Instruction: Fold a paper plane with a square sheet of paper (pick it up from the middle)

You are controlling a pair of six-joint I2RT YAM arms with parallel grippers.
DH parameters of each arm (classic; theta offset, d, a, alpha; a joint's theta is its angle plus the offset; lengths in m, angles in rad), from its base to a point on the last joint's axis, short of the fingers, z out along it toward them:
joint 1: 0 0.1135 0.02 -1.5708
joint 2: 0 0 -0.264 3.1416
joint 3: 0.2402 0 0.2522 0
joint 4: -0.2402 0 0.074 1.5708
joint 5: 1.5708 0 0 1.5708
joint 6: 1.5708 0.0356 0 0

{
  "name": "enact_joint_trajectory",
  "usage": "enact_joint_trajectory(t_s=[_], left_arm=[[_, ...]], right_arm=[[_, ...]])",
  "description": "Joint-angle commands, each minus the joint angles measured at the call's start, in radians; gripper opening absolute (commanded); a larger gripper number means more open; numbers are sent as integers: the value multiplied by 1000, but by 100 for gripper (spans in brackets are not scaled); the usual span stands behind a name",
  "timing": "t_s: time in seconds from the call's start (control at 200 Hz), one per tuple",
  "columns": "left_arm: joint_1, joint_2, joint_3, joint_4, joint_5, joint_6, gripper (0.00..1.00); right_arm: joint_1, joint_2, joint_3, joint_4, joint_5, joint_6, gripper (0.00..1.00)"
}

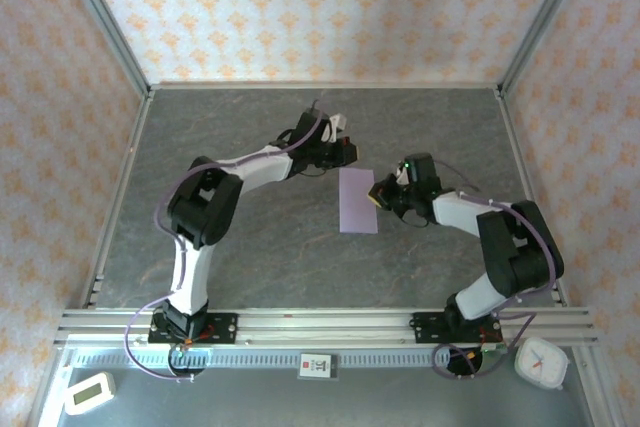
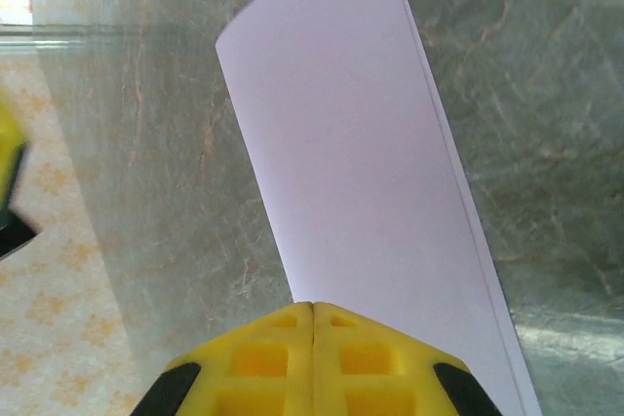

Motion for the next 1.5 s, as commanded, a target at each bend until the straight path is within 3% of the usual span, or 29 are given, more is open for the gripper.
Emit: enact_joint_trajectory(t_s=[0.0,0.28,1.006,1.306,1.491], left_arm=[[21,48,68,-114,30,111,0],[44,117,102,-176,37,179,0],[35,168,60,-207,-35,218,0],[28,181,49,-224,-62,228,0],[25,178,29,-223,-67,225,0]], right_arm=[[38,-11,-22,117,-12,56,0],[81,43,-22,181,2,86,0],[117,257,207,174,-11,75,0],[147,381,315,99,-14,20,0],[160,400,281,70,1,-2,0]])
